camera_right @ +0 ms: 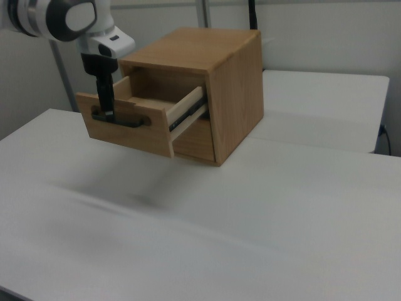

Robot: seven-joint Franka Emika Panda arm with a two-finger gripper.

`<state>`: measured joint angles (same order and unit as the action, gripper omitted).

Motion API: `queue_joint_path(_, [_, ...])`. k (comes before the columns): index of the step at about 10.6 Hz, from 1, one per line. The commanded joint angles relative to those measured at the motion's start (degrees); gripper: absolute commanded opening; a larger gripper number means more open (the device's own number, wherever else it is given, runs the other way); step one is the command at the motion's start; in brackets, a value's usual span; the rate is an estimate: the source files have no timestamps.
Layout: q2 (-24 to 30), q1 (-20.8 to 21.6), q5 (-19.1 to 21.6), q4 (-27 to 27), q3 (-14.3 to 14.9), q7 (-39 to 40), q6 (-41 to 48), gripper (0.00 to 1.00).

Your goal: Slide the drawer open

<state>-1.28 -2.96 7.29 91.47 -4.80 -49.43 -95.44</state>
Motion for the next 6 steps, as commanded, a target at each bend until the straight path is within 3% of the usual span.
queue_joint_path(1, [4.4,0.3,-1.8,0.7,0.1,7.8,1.2,1.00])
queue_joint_path(3, [5.2,0.7,-4.9,0.8,0.3,15.0,1.5,1.00])
queue_joint_path(6, [5.1,0.8,-8.9,0.7,1.2,36.1,1.2,1.00])
